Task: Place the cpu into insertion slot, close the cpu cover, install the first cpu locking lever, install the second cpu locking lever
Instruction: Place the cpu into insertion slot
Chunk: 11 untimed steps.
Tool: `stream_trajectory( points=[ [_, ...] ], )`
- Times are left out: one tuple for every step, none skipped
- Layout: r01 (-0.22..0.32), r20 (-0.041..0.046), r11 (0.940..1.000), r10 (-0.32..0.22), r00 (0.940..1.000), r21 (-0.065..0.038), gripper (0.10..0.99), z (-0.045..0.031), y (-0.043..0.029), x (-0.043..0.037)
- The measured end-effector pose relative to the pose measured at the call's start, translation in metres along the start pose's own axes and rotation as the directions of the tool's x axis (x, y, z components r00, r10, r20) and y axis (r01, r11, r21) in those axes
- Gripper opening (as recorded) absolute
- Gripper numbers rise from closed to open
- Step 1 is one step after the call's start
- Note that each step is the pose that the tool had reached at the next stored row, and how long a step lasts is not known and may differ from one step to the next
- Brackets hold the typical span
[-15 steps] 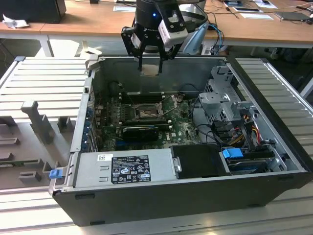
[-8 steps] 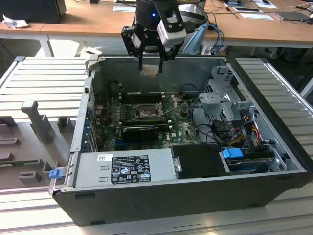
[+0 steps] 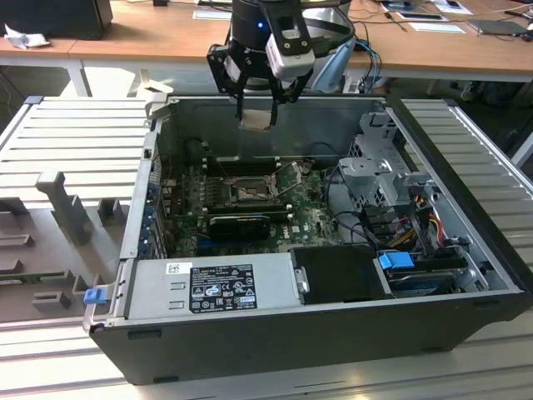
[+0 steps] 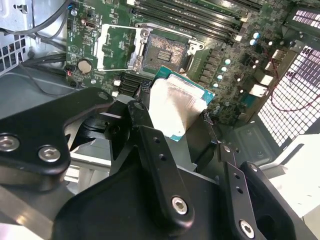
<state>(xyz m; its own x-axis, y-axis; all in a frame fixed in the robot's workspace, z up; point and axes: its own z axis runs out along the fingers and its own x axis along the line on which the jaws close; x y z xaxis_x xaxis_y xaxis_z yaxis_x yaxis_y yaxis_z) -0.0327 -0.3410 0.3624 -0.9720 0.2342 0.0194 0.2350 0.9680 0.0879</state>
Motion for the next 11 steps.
stream_trajectory(
  points=[
    [-0.004, 0.0004, 1.0, 0.004, 1.0, 0.0, 0.533, 0.0, 0.0, 0.0],
    [-0.008, 0.0007, 1.0, 0.008, 1.0, 0.0, 0.533, 0.0, 0.0, 0.0],
    [-0.013, 0.0011, 0.9999, 0.013, 0.9999, 0.0, 0.533, 0.0, 0.0, 0.0],
    [-0.017, 0.0015, 0.9999, 0.017, 0.9998, 0.0, 0.533, 0.0, 0.0, 0.0],
    [-0.024, 0.002, 0.9997, 0.024, 0.9997, 0.0, 0.533, 0.0, 0.0, 0.0],
    [-0.028, 0.0025, 0.9996, 0.028, 0.9996, -0.001, 0.533, 0.0, 0.0, 0.0],
    [-0.033, 0.0029, 0.9994, 0.033, 0.9994, -0.001, 0.533, 0.0, 0.0, 0.0],
    [-0.04, 0.0034, 0.9992, 0.04, 0.9992, -0.001, 0.533, 0.0, 0.0, 0.0],
    [-0.042, 0.0036, 0.9991, 0.042, 0.9991, -0.001, 0.533, 0.0, 0.0, 0.0],
    [-0.043, 0.0037, 0.9991, 0.043, 0.9991, -0.001, 0.533, 0.0, 0.0, 0.0],
    [-0.044, 0.0039, 0.999, 0.044, 0.999, -0.001, 0.533, 0.0, 0.0, 0.0]
  ],
)
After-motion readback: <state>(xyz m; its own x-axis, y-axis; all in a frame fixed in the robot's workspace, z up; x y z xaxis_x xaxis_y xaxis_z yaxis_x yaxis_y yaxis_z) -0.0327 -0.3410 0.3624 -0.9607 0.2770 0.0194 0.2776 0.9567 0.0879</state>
